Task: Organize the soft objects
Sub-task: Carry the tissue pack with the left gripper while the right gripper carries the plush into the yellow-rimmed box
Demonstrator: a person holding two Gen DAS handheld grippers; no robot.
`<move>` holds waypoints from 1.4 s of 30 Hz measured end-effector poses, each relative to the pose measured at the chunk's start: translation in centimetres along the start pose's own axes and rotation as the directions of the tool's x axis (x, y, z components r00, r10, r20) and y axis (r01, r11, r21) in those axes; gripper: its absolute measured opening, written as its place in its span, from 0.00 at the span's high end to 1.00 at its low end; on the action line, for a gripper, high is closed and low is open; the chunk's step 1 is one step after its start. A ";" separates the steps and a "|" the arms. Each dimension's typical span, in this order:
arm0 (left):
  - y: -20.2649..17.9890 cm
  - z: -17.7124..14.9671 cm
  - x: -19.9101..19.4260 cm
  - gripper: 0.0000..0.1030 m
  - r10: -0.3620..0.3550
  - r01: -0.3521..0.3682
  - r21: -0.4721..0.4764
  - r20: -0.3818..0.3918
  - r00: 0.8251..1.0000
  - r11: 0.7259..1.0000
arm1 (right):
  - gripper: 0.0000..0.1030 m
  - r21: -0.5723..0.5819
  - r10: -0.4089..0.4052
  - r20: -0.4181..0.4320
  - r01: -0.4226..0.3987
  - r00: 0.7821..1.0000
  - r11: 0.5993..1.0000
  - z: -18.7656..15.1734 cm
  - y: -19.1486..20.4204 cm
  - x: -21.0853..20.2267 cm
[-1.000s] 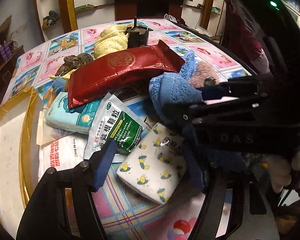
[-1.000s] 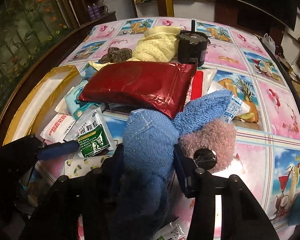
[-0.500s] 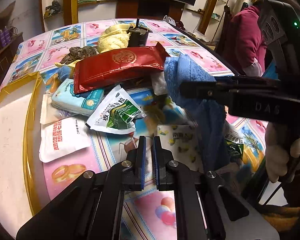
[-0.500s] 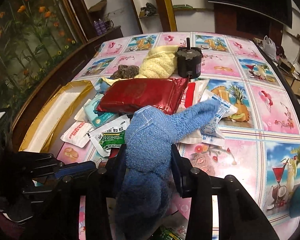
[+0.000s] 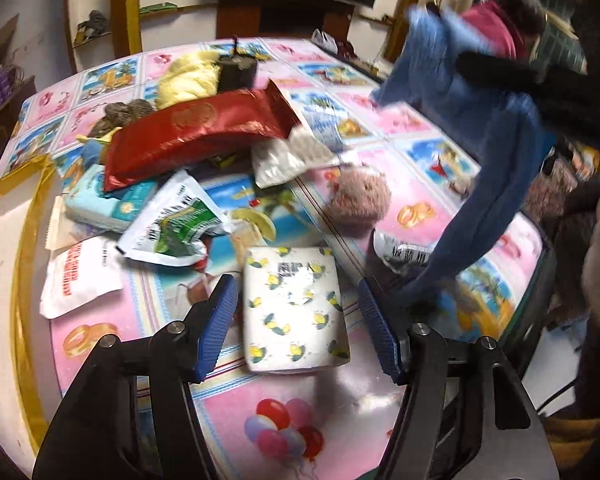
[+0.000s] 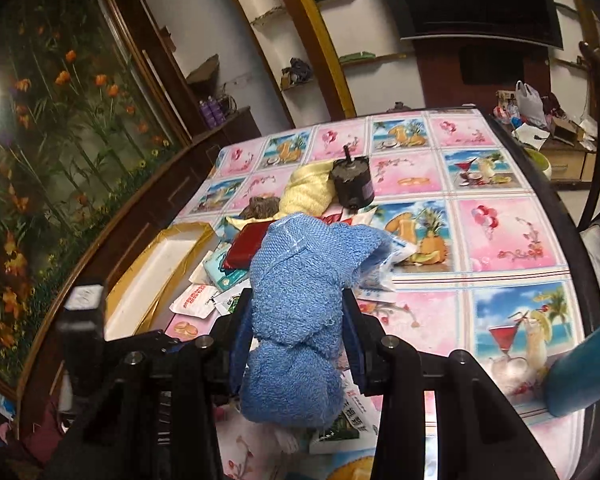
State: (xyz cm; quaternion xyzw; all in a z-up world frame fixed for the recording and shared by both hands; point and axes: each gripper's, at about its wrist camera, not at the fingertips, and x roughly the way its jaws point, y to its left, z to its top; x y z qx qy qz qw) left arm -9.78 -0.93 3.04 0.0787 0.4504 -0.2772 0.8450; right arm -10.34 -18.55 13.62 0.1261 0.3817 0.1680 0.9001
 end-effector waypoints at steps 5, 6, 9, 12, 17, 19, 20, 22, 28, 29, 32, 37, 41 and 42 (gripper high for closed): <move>-1.0 -0.4 2.6 0.50 0.094 -0.092 0.038 -0.042 0.995 0.995 | 0.60 0.014 0.014 0.015 -0.014 1.000 1.000 -0.1 -0.5 -0.8; -0.7 -0.3 2.3 0.50 0.055 -0.055 0.006 -0.037 0.998 0.998 | 0.60 0.016 0.020 0.013 -0.021 1.000 1.000 -0.2 -0.5 -0.9; 0.1 -0.4 0.6 0.50 0.023 -0.022 -0.046 0.012 1.000 0.999 | 0.60 0.007 0.041 -0.001 -0.041 0.999 0.999 -0.4 -0.1 -0.8; 1.5 -0.3 -3.3 0.50 -0.030 0.039 -0.105 0.085 0.996 0.994 | 0.60 -0.024 0.070 -0.012 -0.070 0.997 0.997 -0.5 1.2 -0.7; 6.3 -0.3 -10.3 0.50 -0.005 0.046 -0.216 0.186 0.983 0.975 | 0.60 -0.090 0.146 -0.039 -0.149 0.989 0.985 0.3 5.1 0.2; 9.1 -0.2 -12.3 0.50 0.031 0.023 -0.263 0.197 0.980 0.964 | 0.60 -0.105 0.186 -0.060 -0.192 0.981 0.976 0.9 6.8 1.2; 10.7 -0.1 -13.0 0.50 0.052 0.007 -0.289 0.196 0.979 0.957 | 0.60 -0.111 0.207 -0.073 -0.214 0.976 0.970 1.3 7.8 1.7; 13.6 0.3 -13.9 0.50 0.111 -0.042 -0.332 0.189 0.976 0.942 | 0.60 -0.115 0.246 -0.095 -0.256 0.965 0.960 2.2 9.6 3.1; 21.8 1.0 -13.5 0.50 0.154 -0.060 -0.460 0.171 0.973 0.886 | 0.60 -0.065 0.373 -0.171 -0.389 0.912 0.919 5.7 14.9 8.2; 22.7 1.0 -13.2 0.50 0.160 -0.061 -0.476 0.170 0.972 0.878 | 0.60 -0.055 0.381 -0.186 -0.397 0.905 0.916 6.2 15.8 9.3; 25.0 1.0 -12.2 0.50 0.184 -0.077 -0.504 0.166 0.969 0.860 | 0.60 -0.030 0.384 -0.226 -0.401 0.895 0.916 7.0 18.1 12.4; 29.0 0.6 -9.1 0.49 0.198 -0.091 -0.573 0.126 0.972 0.814 | 0.60 -0.042 0.284 -0.265 -0.305 0.922 0.951 7.1 20.0 17.9; 31.2 -0.1 -7.3 0.49 0.202 -0.103 -0.619 0.092 0.975 0.779 | 0.60 -0.024 0.228 -0.316 -0.248 0.921 0.968 6.6 19.9 21.9; 31.4 -0.3 -7.1 0.49 0.207 -0.111 -0.622 0.083 0.975 0.775 | 0.60 -0.025 0.212 -0.323 -0.232 0.922 0.972 6.5 19.7 22.6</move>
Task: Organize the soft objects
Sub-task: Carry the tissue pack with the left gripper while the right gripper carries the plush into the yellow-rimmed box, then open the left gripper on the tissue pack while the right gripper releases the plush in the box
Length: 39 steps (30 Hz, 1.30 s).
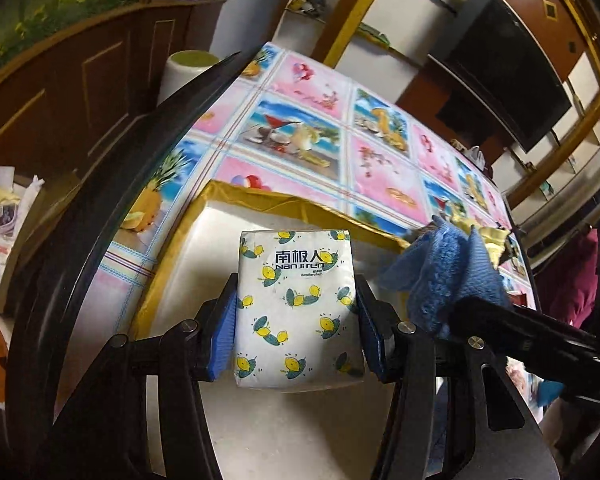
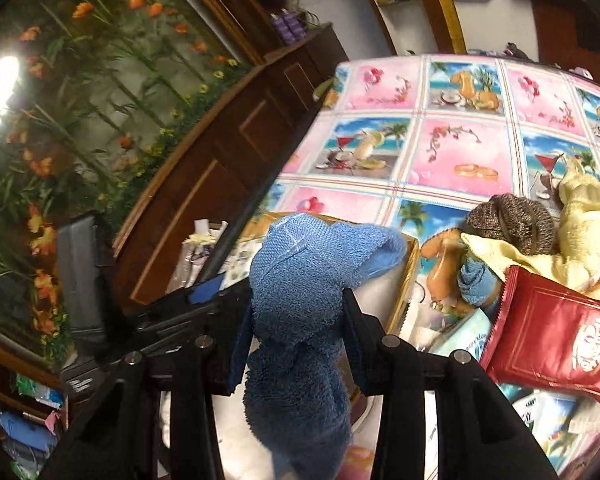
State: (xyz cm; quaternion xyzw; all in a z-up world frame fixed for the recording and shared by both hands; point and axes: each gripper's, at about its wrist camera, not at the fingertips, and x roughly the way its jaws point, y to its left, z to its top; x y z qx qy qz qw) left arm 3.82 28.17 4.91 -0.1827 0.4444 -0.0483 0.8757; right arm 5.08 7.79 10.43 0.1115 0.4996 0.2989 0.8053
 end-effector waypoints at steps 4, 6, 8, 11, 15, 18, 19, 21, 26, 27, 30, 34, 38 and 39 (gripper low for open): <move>0.5 0.0 0.6 0.48 0.048 -0.048 0.006 -0.003 0.999 0.999 | 0.58 0.016 -0.037 -0.016 0.038 0.999 0.999 0.5 -0.9 2.3; 0.7 0.0 0.7 0.47 0.066 -0.066 0.004 -0.001 0.998 0.998 | 0.53 -0.010 -0.085 -0.003 0.085 0.996 0.996 0.4 -1.0 2.9; 0.6 0.0 0.7 0.47 0.100 -0.100 0.011 0.005 0.995 0.995 | 0.52 -0.034 -0.127 0.009 0.127 0.992 0.991 0.4 -0.8 3.2; -0.1 -0.3 0.1 0.47 0.147 -0.148 0.048 0.032 0.989 0.988 | 0.51 -0.029 -0.123 0.015 0.123 0.992 0.992 0.3 -1.2 2.9; -1.4 -0.8 -1.4 0.47 0.181 -0.188 0.093 0.082 0.980 0.978 | 0.51 -0.016 -0.102 0.035 0.103 0.994 0.995 0.3 -1.8 2.3; -2.6 -1.5 -3.2 0.47 0.218 -0.235 0.113 0.145 0.965 0.965 | 0.51 -0.024 -0.100 0.060 0.101 0.993 0.995 0.1 -1.6 1.4; -3.0 -1.7 -3.8 0.47 0.236 -0.257 0.116 0.166 0.957 0.959 | 0.51 -0.030 -0.099 0.070 0.102 0.993 0.994 -0.2 -1.5 0.9; -3.7 -2.4 -5.1 0.47 0.260 -0.288 0.120 0.204 0.944 0.950 | 0.51 -0.042 -0.102 0.088 0.106 0.991 0.994 -0.8 -1.3 -0.2; -5.2 -3.9 -7.5 0.47 0.290 -0.329 0.124 0.254 0.923 0.936 | 0.51 -0.064 -0.103 0.117 0.111 0.988 0.992 -2.3 -0.8 -2.1; -5.5 -4.2 -7.8 0.47 0.295 -0.335 0.129 0.259 0.920 0.933 | 0.51 -0.066 -0.103 0.122 0.111 0.987 0.992 -2.5 -0.7 -2.4; -6.5 -5.0 -8.5 0.47 0.303 -0.351 0.146 0.274 0.913 0.925 | 0.50 -0.067 -0.105 0.136 0.115 0.985 0.991 -3.2 -0.9 -3.4; -7.9 -5.9 -9.6 0.47 0.300 -0.357 0.160 0.297 0.906 0.920 | 0.50 -0.055 -0.108 0.154 0.118 0.982 0.992 -3.9 -1.5 -4.8; -9.1 -6.6 -10.5 0.47 0.295 -0.359 0.170 0.314 0.902 0.918 | 0.50 -0.031 -0.114 0.170 0.121 0.979 0.992 -4.7 -2.5 -6.1; -9.4 -6.8 -10.7 0.47 0.293 -0.359 0.174 0.317 0.902 0.917 | 0.50 -0.025 -0.116 0.173 0.122 0.978 0.992 -5.0 -2.8 -6.4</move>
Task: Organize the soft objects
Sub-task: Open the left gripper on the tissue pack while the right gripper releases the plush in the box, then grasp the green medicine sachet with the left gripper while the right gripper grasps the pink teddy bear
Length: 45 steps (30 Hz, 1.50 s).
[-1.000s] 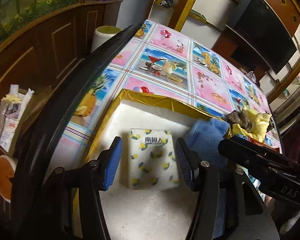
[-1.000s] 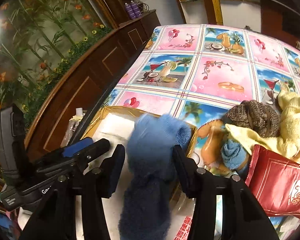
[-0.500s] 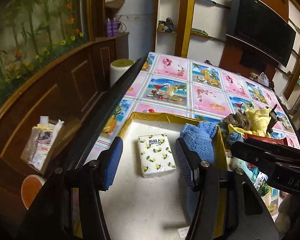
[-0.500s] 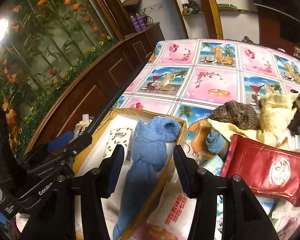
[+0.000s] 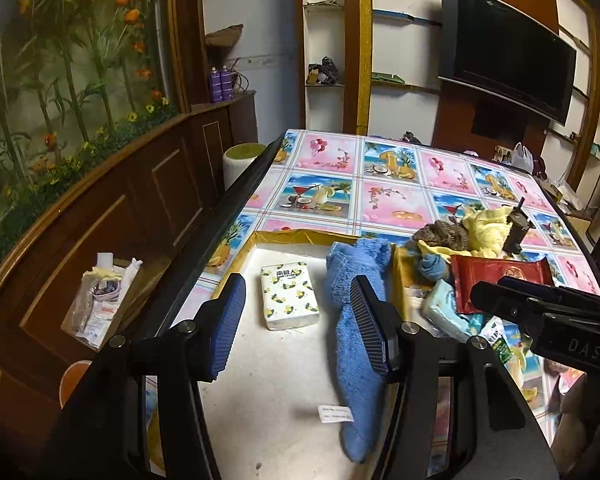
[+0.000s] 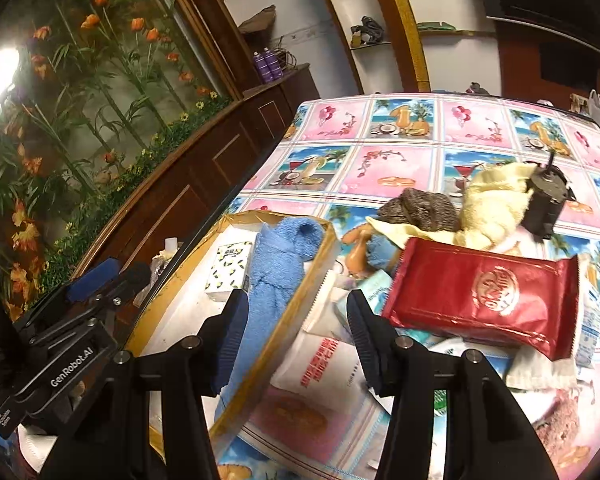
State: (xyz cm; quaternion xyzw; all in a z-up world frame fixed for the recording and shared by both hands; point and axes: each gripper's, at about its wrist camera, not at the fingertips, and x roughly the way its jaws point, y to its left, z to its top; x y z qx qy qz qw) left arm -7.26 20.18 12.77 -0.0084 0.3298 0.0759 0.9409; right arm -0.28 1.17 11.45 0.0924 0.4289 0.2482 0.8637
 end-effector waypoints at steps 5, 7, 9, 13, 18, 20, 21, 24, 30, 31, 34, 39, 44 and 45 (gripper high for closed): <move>-1.6 -0.3 -1.2 0.47 0.003 -0.003 0.028 0.015 1.000 1.000 | 0.50 0.031 -0.010 0.016 0.009 1.000 0.999 -1.0 -1.6 -1.5; -2.3 -0.4 -1.5 0.47 -0.005 0.004 0.039 0.016 1.000 0.999 | 0.50 0.039 -0.016 0.024 0.015 1.000 0.999 -1.4 -2.3 -2.1; -2.8 -0.5 -1.7 0.47 -0.013 0.013 0.049 0.012 1.000 0.999 | 0.50 0.049 -0.022 0.032 0.021 0.999 0.999 -1.8 -3.1 -2.8; -3.5 -0.8 -1.6 0.47 -0.056 0.057 0.048 -0.014 0.998 0.997 | 0.50 0.079 -0.051 0.047 0.047 0.998 0.996 -2.6 -5.7 -4.4; -5.0 -1.4 -0.7 0.47 -0.154 0.158 0.048 -0.076 0.985 0.986 | 0.50 0.170 -0.126 0.074 0.112 0.989 0.979 -3.9 -10.9 -7.3; -6.3 -1.8 0.0 0.47 -0.190 0.199 0.066 -0.112 0.975 0.978 | 0.50 0.211 -0.161 0.076 0.142 0.984 0.967 -4.5 -13.1 -8.3; -7.2 -2.0 0.4 0.47 -0.210 0.222 0.079 -0.129 0.969 0.972 | 0.50 0.228 -0.174 0.072 0.154 0.982 0.961 -4.8 -14.2 -8.6; -10.3 -2.7 1.6 0.47 -0.253 0.277 0.138 -0.170 0.952 0.951 | 0.50 0.278 -0.194 0.057 0.171 0.979 0.945 -5.8 -16.7 -9.5; -16.2 -3.9 5.9 0.47 -0.271 0.341 0.196 -0.314 0.910 0.919 | 0.50 0.329 -0.193 0.033 0.172 0.981 0.929 -7.8 -19.5 -10.0; -17.0 -4.2 6.7 0.47 -0.264 0.342 0.202 -0.334 0.905 0.918 | 0.50 0.335 -0.189 0.032 0.168 0.981 0.927 -8.1 -19.8 -10.1; -19.1 -4.9 8.9 0.47 -0.220 0.321 0.245 -0.364 0.905 0.915 | 0.50 0.346 -0.172 0.029 0.152 0.985 0.926 -8.5 -20.4 -10.3; -20.6 -5.5 9.2 0.47 -0.262 0.399 0.284 -0.419 0.869 0.872 | 0.50 0.345 -0.140 0.011 0.127 0.990 0.930 -8.9 -21.2 -10.0; -19.9 -6.2 6.8 0.47 -0.339 0.479 0.257 -0.442 0.831 0.839 | 0.50 0.320 -0.117 -0.007 0.113 0.993 0.941 -9.0 -20.9 -9.8; -19.6 -6.1 6.4 0.47 -0.354 0.487 0.254 -0.429 0.831 0.835 | 0.50 0.317 -0.111 -0.011 0.109 0.994 0.942 -9.1 -20.9 -9.6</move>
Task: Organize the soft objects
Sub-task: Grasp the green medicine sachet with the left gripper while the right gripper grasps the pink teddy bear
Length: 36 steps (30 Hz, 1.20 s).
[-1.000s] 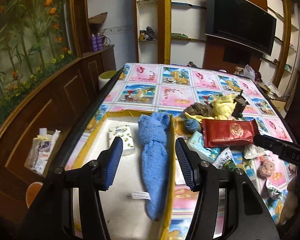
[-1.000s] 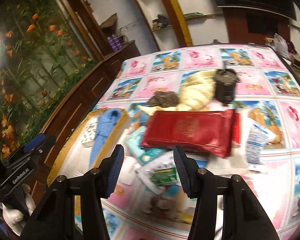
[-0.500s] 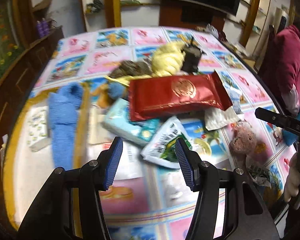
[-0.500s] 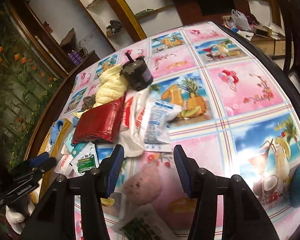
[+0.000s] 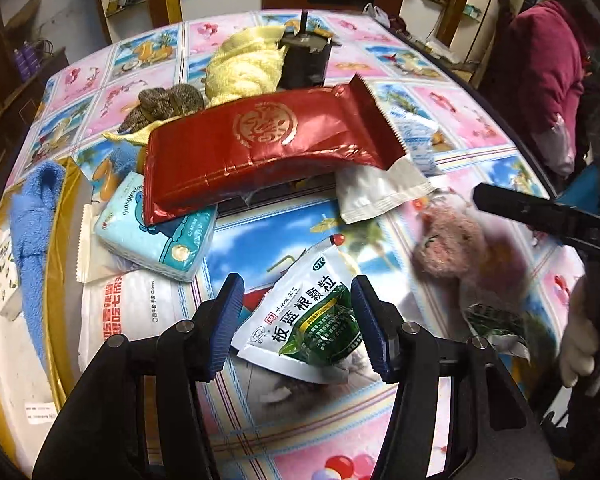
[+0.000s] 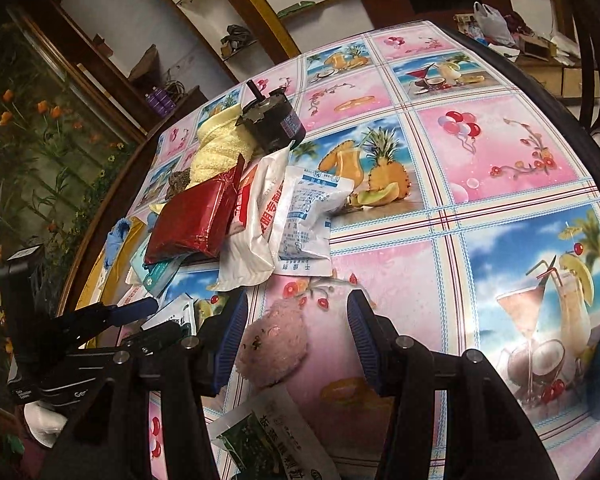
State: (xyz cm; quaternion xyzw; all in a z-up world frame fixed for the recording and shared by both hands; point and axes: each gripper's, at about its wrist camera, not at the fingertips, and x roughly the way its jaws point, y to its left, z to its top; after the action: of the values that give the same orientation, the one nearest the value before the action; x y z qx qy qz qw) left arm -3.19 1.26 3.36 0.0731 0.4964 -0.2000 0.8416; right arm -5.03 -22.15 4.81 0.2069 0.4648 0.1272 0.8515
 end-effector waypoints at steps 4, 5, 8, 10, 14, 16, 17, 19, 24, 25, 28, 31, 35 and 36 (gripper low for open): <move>-0.3 -0.2 -0.5 0.45 0.013 -0.015 0.047 0.039 0.999 0.999 | 0.50 -0.017 0.010 -0.045 -0.010 0.999 1.000 -0.2 0.6 0.9; -0.5 -0.2 -0.3 0.45 0.024 -0.027 0.069 0.041 0.999 0.997 | 0.50 -0.022 0.010 -0.056 -0.011 0.998 1.000 -0.3 0.9 1.2; -1.3 -0.4 0.4 0.45 0.068 -0.076 0.140 0.059 0.996 0.987 | 0.50 -0.046 0.003 -0.086 -0.007 0.996 0.999 -0.5 1.8 1.9; -1.8 -0.6 1.2 0.43 0.079 -0.088 0.194 0.057 0.995 0.977 | 0.50 -0.063 -0.006 -0.101 -0.001 0.995 0.998 -0.6 2.3 2.3; -2.5 -1.2 2.5 0.30 0.038 -0.047 0.204 0.049 0.998 0.978 | 0.50 -0.094 -0.030 -0.131 0.018 0.991 0.995 -0.9 3.1 3.2; -2.3 -1.1 2.6 0.32 0.001 -0.006 0.179 0.028 1.000 0.984 | 0.50 -0.121 -0.058 -0.127 0.042 0.990 0.992 -1.0 3.7 3.4; -2.1 -1.1 2.5 0.36 -0.019 0.016 0.160 0.021 1.000 0.987 | 0.50 -0.144 -0.080 -0.130 0.061 0.988 0.988 -1.1 4.1 3.5; -1.9 -1.2 2.1 0.55 -0.012 0.007 0.157 0.027 1.000 0.988 | 0.50 -0.189 -0.128 -0.127 0.103 0.984 0.977 -1.4 4.7 3.7; -0.4 -1.9 0.1 0.71 -0.076 0.073 0.062 0.051 0.996 0.995 | 0.61 -0.263 -0.190 -0.121 0.153 0.974 0.952 -2.2 5.7 3.8; 0.0 -2.1 -0.4 0.91 -0.093 0.091 0.044 0.062 0.994 0.995 | 0.62 -0.260 -0.184 -0.115 0.149 0.976 0.954 -2.3 5.7 3.7; 1.1 -2.8 -2.2 0.92 -0.142 0.143 -0.001 0.087 0.986 0.990 | 0.63 -0.247 -0.159 -0.094 0.131 0.983 0.960 -2.3 5.8 3.0; 2.0 -3.3 -3.1 0.92 -0.148 0.151 -0.026 0.091 0.985 0.988 | 0.63 -0.263 -0.141 -0.066 0.119 0.988 0.957 -2.1 6.7 2.1; 1.9 -4.3 -3.1 0.90 -0.247 0.250 -0.043 0.056 0.967 0.967 | 0.63 -0.290 -0.133 -0.054 0.112 0.990 0.950 -2.1 8.0 1.8; 1.4 -4.6 -3.1 0.82 -0.276 0.279 -0.049 0.051 0.960 0.959 | 0.63 -0.291 -0.132 -0.052 0.111 0.990 0.950 -2.1 8.2 1.7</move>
State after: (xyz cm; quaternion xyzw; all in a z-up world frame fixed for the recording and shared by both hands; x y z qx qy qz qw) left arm -7.65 4.89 3.69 -0.0251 0.4888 -0.3037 0.8174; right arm -6.07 -13.72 6.40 0.0474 0.4833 0.1478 0.8616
